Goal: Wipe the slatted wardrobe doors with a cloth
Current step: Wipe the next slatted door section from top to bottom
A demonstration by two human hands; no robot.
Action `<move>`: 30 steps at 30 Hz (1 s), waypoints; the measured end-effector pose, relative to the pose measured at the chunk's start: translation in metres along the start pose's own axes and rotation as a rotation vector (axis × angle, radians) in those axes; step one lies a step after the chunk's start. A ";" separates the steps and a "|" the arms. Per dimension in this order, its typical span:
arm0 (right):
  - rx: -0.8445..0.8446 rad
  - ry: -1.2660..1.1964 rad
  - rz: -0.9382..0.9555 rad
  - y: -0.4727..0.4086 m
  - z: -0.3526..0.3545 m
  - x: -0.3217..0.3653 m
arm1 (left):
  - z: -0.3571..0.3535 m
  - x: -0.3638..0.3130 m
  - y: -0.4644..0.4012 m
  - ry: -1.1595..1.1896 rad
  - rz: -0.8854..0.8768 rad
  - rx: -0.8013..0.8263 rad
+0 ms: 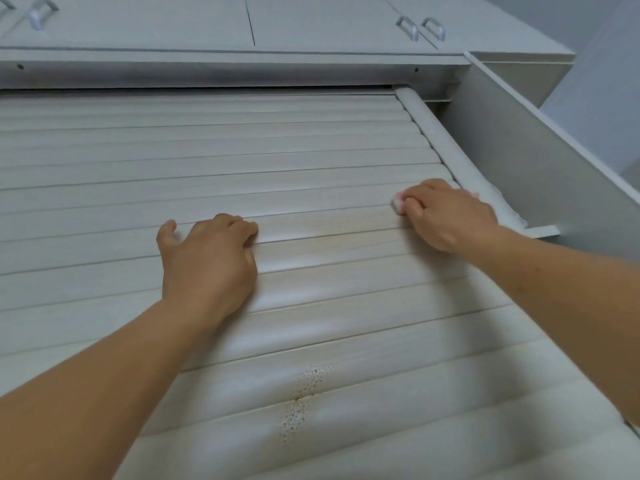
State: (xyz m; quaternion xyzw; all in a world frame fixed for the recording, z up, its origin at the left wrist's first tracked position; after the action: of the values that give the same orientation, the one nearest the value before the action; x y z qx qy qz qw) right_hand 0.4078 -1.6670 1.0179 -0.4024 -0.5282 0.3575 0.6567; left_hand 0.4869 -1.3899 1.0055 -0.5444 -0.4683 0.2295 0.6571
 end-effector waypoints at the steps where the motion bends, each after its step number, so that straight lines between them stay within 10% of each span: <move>1: -0.008 0.027 -0.047 -0.005 0.002 -0.018 | 0.000 0.000 0.000 -0.003 -0.001 -0.002; 8: -0.032 0.004 -0.171 -0.008 -0.004 -0.034 | 0.000 -0.002 0.000 0.004 0.014 0.002; 22: -0.050 -0.111 0.370 0.089 -0.032 0.177 | 0.006 0.015 0.020 0.293 -0.014 -0.091; 30: -0.143 -0.085 0.510 0.103 -0.030 0.146 | 0.004 0.005 0.028 0.150 -0.064 -0.116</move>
State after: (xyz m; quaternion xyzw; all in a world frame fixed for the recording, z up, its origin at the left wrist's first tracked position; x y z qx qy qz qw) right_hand 0.4597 -1.4975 0.9807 -0.5526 -0.4606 0.4897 0.4927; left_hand 0.4918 -1.3753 0.9813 -0.5822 -0.4472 0.1394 0.6646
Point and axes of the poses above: each hand's wrist, its own y-axis away from the middle knuckle, its own z-axis out of the back of the hand, x = y × z, the point moved 10 cm from there along -y, towards the middle knuckle, and after that the axes turned 12 degrees about -z, right-handed, at the moved point
